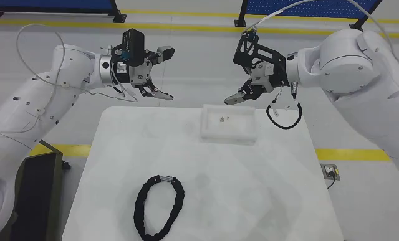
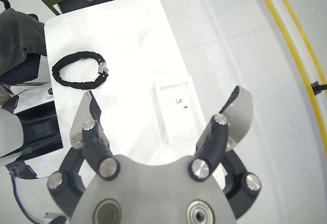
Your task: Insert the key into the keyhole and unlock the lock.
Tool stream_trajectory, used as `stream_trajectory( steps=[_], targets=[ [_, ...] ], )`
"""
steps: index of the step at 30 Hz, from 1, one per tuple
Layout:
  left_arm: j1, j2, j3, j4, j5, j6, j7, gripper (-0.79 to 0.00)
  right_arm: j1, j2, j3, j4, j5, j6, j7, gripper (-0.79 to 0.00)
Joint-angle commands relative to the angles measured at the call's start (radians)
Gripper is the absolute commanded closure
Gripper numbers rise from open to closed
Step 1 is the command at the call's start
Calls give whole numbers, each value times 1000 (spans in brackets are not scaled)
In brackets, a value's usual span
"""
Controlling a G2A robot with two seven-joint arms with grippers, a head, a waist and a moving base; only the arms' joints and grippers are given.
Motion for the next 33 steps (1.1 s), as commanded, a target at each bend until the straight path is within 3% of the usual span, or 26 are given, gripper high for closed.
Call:
stream_trajectory(
  steps=[1,24,33],
  targets=[
    [0,0,0,0,0,0,0,-784,0,0,0,0,0,0,0,-784],
    [0,0,0,0,0,0,0,-785,-26,-1,-6,-1,-17,7,-28,-785],
    [0,0,0,0,0,0,0,-785,-57,-50,-81,132,8,-13,-32,-785]
  ],
)
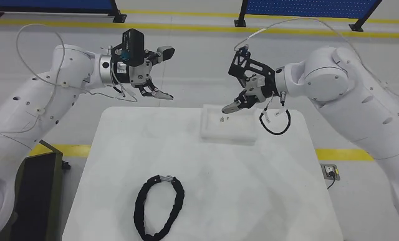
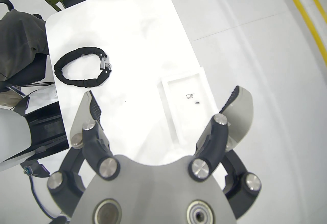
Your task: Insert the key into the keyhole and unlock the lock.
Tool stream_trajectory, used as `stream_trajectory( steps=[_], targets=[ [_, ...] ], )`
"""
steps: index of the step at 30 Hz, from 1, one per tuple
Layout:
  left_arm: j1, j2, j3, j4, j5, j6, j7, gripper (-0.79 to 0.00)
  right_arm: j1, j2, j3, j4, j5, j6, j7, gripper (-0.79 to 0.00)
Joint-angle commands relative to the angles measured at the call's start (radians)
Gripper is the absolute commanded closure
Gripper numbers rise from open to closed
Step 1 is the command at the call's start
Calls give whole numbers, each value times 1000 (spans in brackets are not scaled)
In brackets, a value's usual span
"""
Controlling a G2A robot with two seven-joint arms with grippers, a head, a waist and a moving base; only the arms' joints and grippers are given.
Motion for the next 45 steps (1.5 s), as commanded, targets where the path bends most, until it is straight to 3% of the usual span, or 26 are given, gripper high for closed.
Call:
stream_trajectory(
  steps=[1,12,20,29,30,34,45],
  targets=[
    [0,0,0,0,0,0,0,-785,0,-17,-21,38,9,-5,-4,-785],
    [0,0,0,0,0,0,0,-785,-6,-127,-127,240,16,30,-66,-785],
    [0,0,0,0,0,0,0,-785,-23,-218,-188,383,3,138,-122,-785],
    [0,0,0,0,0,0,0,-785,-32,-336,-235,556,52,339,-100,-785],
    [0,0,0,0,0,0,0,-785,-15,-348,-246,559,11,355,-98,-785],
    [0,0,0,0,0,0,0,-785,-14,-393,-239,629,75,399,-70,-785],
    [0,0,0,0,0,0,0,-785,-14,-393,-239,629,75,399,-70,-785]
  ],
)
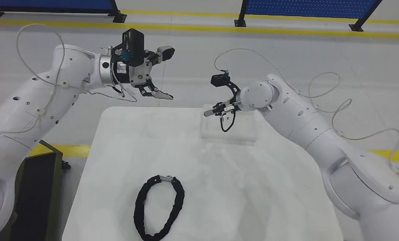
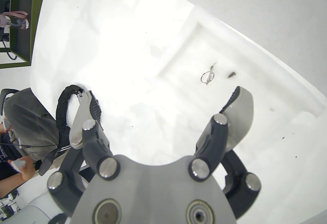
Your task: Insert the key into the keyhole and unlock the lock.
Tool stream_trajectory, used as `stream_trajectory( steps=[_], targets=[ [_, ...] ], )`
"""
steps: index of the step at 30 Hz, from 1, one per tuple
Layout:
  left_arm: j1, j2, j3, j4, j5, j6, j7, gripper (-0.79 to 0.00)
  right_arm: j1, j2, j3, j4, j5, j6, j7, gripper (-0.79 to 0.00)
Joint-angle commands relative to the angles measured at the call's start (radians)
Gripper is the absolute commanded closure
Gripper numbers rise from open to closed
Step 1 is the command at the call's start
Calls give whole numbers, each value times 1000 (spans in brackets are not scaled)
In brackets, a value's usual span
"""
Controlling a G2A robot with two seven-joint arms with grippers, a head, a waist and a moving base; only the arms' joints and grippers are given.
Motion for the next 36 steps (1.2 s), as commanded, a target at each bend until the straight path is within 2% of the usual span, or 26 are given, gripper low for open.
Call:
stream_trajectory(
  steps=[1,10,18,28,36],
  targets=[
    [0,0,0,0,0,0,0,-785,0,0,0,0,0,0,0,-785],
    [0,0,0,0,0,0,0,-785,0,0,0,0,0,0,0,-785],
    [0,0,0,0,0,0,0,-785,-30,-21,7,35,-31,60,7,-785],
    [0,0,0,0,0,0,0,-785,-42,-116,7,222,14,57,16,-785],
    [0,0,0,0,0,0,0,-785,-50,-204,-17,344,-41,102,-74,-785]
  ],
)
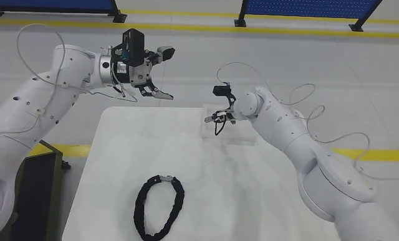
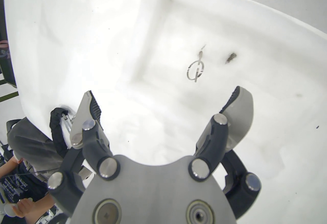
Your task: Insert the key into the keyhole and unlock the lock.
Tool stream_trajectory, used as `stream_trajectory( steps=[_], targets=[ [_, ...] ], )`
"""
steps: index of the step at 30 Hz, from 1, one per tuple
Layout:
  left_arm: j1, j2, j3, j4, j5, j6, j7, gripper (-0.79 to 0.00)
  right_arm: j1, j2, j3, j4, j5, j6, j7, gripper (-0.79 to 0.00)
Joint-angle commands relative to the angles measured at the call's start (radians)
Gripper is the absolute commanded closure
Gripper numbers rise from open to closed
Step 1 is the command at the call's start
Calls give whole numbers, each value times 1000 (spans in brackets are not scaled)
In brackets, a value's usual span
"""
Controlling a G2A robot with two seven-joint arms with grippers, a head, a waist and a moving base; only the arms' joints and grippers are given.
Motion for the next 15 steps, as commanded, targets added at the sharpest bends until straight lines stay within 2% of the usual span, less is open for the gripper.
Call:
stream_trajectory(
  steps=[1,4,6,10,11,14,15],
  targets=[
    [0,0,0,0,0,0,0,-785,-3,-21,-5,34,-17,12,-22,-785],
    [0,0,0,0,0,0,0,-785,-6,-49,-6,76,-27,34,-46,-785],
    [0,0,0,0,0,0,0,-785,-6,-66,-6,100,-35,46,-55,-727],
    [0,0,0,0,0,0,0,-785,-5,-94,-8,146,-57,68,-69,-662],
    [0,0,0,0,0,0,0,-785,-4,-100,-6,158,-59,72,-71,-631],
    [0,0,0,0,0,0,0,-785,-2,-115,-3,186,-71,68,-81,-474],
    [0,0,0,0,0,0,0,-785,-2,-120,-3,195,-77,73,-86,-449]
  ],
)
